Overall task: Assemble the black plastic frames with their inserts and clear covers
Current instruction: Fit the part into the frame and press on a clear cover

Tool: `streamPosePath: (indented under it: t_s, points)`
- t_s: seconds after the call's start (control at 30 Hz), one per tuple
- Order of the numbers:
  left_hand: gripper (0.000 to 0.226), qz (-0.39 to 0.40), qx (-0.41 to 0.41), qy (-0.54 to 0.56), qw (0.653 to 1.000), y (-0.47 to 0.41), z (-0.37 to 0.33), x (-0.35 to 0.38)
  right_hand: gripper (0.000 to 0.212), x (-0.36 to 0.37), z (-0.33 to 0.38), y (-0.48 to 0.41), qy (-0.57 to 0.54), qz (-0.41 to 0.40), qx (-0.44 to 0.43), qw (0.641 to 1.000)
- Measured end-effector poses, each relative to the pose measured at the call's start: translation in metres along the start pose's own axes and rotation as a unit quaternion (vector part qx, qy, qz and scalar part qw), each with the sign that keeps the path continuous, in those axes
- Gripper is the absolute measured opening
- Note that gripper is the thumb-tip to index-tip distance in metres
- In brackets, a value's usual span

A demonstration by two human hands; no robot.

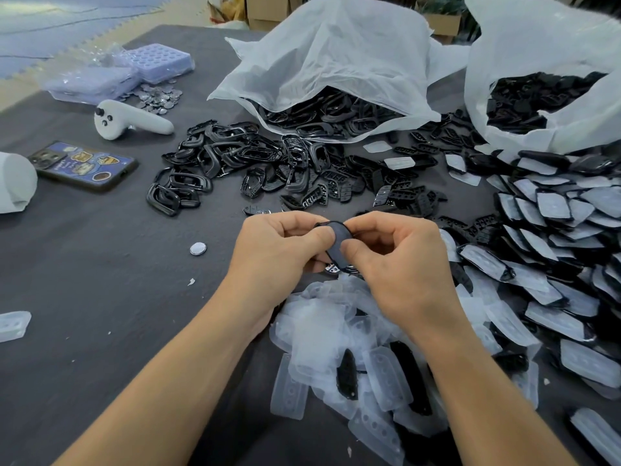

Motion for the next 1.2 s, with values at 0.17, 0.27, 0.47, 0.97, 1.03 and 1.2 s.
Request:
streamPosePath:
  t_s: [0.17,0.27,0.47,0.97,1.03,1.2]
  points:
    - [0.031,-0.023,-0.001,-0.015,1.000,-0.001,-0.001,-0.004,0.020,0.004,0.002,0.002,-0.010,0.012,-0.007,1.000]
    - [0.029,-0.048,0.005,0.024,0.999,0.001,0.000,-0.004,0.025,0.003,0.003,0.002,-0.036,0.009,0.000,0.999]
    - [0.032,0.020,-0.047,0.052,0.997,-0.002,0.001,-0.001,0.029,0.002,-0.001,0.002,-0.055,0.011,0.023,0.998]
    - [0.018,0.033,0.002,-0.067,0.997,-0.004,0.002,-0.003,0.018,-0.004,-0.010,-0.001,-0.131,-0.044,0.052,0.989]
    - [0.018,0.034,0.051,-0.145,0.988,-0.001,-0.002,-0.001,0.020,-0.004,-0.010,-0.001,-0.100,-0.045,0.049,0.993]
    - [0.020,0.018,0.102,-0.209,0.972,-0.001,-0.005,0.001,0.018,0.001,-0.005,0.001,-0.057,-0.034,0.028,0.997]
Point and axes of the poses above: each hand's wrist, its own y-axis away from the middle knuckle, its own x-axis out of the palm, z = x × y, the point moved 7 cm from there along -y, towards the middle knuckle, and after that the axes turned 4 degrees about y, right-handed, at the moved point
